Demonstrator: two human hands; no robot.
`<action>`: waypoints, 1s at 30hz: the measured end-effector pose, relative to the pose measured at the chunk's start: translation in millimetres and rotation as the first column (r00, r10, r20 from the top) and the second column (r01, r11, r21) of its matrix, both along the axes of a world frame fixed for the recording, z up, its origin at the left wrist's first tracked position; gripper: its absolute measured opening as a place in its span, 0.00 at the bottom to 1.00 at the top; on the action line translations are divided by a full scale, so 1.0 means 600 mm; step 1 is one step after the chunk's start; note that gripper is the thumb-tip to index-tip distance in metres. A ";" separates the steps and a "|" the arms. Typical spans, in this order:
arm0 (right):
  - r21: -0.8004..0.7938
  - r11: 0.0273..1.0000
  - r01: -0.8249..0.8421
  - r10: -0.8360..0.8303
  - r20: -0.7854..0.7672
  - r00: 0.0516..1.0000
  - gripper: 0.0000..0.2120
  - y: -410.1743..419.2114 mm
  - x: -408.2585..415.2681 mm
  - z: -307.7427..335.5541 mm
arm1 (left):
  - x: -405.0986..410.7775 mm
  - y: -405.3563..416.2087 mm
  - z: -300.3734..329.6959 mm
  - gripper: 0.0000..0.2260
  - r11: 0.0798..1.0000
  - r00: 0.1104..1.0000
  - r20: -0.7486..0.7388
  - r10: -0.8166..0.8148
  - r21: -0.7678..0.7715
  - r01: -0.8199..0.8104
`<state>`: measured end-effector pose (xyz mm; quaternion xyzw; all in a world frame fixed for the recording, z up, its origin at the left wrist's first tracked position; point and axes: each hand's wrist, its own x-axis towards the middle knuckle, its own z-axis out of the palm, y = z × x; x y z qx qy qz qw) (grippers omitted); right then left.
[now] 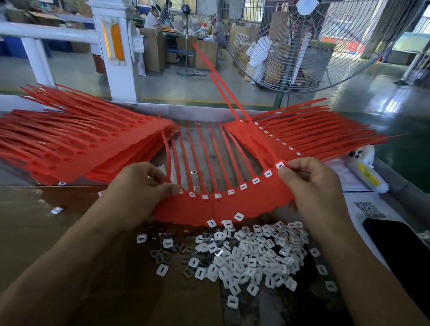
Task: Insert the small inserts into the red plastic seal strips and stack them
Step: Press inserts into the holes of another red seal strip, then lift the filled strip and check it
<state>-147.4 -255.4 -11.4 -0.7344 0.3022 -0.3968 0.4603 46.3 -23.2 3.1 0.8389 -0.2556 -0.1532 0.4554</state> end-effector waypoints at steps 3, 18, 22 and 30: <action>-0.007 0.998 0.055 -0.054 0.094 0.994 0.12 0.003 0.000 0.005 | -0.013 -0.007 -0.003 0.10 0.989 0.996 -0.062 -0.057 -0.137 0.048; 0.107 0.994 0.003 -0.022 0.174 0.985 0.03 0.015 0.006 0.007 | -0.031 -0.004 0.028 0.05 0.851 0.993 0.074 -0.088 -0.512 0.113; 0.155 0.986 -0.067 0.061 0.041 0.997 0.03 0.027 0.012 0.000 | -0.015 0.011 0.042 0.04 0.821 0.992 0.121 -0.041 -0.562 0.103; 0.160 0.985 -0.068 0.036 0.196 0.980 0.03 0.037 0.014 0.008 | 0.003 0.026 0.040 0.05 0.780 0.984 0.172 -0.036 -0.610 0.136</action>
